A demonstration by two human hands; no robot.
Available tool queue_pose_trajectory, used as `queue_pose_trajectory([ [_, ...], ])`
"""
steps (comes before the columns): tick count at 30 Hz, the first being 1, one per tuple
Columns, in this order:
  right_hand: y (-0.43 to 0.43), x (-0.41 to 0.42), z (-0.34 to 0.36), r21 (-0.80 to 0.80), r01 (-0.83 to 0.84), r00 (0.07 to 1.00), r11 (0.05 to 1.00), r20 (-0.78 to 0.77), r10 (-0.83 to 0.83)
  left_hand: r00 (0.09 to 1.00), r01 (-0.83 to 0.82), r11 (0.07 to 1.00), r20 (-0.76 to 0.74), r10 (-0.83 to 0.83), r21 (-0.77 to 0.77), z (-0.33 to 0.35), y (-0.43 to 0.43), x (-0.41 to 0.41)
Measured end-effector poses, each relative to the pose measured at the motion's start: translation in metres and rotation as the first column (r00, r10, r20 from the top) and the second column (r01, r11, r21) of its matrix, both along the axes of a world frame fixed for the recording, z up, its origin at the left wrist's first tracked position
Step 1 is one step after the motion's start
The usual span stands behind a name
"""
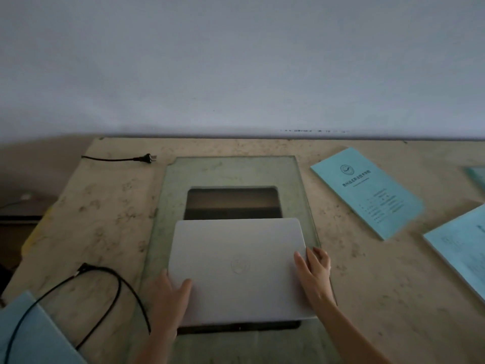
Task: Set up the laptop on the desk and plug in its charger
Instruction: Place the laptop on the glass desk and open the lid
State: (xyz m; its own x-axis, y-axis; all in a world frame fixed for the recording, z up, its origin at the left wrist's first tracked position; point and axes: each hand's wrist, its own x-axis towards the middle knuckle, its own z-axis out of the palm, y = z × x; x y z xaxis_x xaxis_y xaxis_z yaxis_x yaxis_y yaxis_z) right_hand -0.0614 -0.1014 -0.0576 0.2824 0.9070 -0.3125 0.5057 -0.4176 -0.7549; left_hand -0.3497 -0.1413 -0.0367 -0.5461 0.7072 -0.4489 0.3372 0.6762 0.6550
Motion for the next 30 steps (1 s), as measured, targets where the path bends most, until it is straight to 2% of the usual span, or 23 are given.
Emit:
queue_pose_trajectory([
  [3,0.000,-0.002,0.000,0.007,-0.002,1.000,1.000,0.014,0.002,0.999,0.034,0.999,-0.042,-0.035,-0.022,-0.001,-0.002,0.000],
  [10,0.000,-0.004,-0.001,0.002,-0.041,0.993,0.999,0.114,0.041,0.972,0.121,0.970,-0.175,-0.159,-0.210,0.004,-0.002,0.000],
  [14,-0.001,-0.007,0.001,-0.025,-0.094,0.974,0.995,0.206,0.097,0.960,0.177,0.963,-0.181,-0.214,-0.202,0.000,-0.003,-0.005],
  [16,-0.004,-0.011,0.003,-0.029,-0.173,0.945,0.985,0.276,0.174,0.947,0.219,0.957,-0.194,-0.255,-0.190,-0.003,-0.007,-0.007],
  [18,-0.013,-0.022,0.006,0.029,-0.382,0.853,0.924,0.396,0.340,0.937,0.270,0.950,-0.185,-0.296,-0.153,-0.007,-0.015,-0.010],
  [21,-0.032,-0.045,0.006,-0.023,-0.734,0.603,0.679,0.439,0.666,0.883,0.383,0.911,-0.228,-0.410,-0.155,-0.010,-0.030,-0.012],
  [23,-0.042,-0.051,0.001,-0.095,-0.850,0.408,0.519,0.505,0.760,0.818,0.462,0.862,-0.276,-0.505,-0.210,-0.011,-0.040,-0.012],
  [24,-0.044,-0.052,-0.001,-0.111,-0.868,0.354,0.483,0.543,0.762,0.792,0.493,0.843,-0.290,-0.537,-0.214,-0.012,-0.044,-0.013],
  [28,-0.044,-0.047,-0.001,-0.120,-0.886,0.286,0.448,0.619,0.731,0.718,0.582,0.795,-0.351,-0.602,-0.171,-0.017,-0.055,-0.021],
  [30,-0.041,-0.046,0.001,-0.131,-0.889,0.265,0.440,0.636,0.725,0.712,0.589,0.799,-0.388,-0.585,-0.125,-0.019,-0.057,-0.023],
])
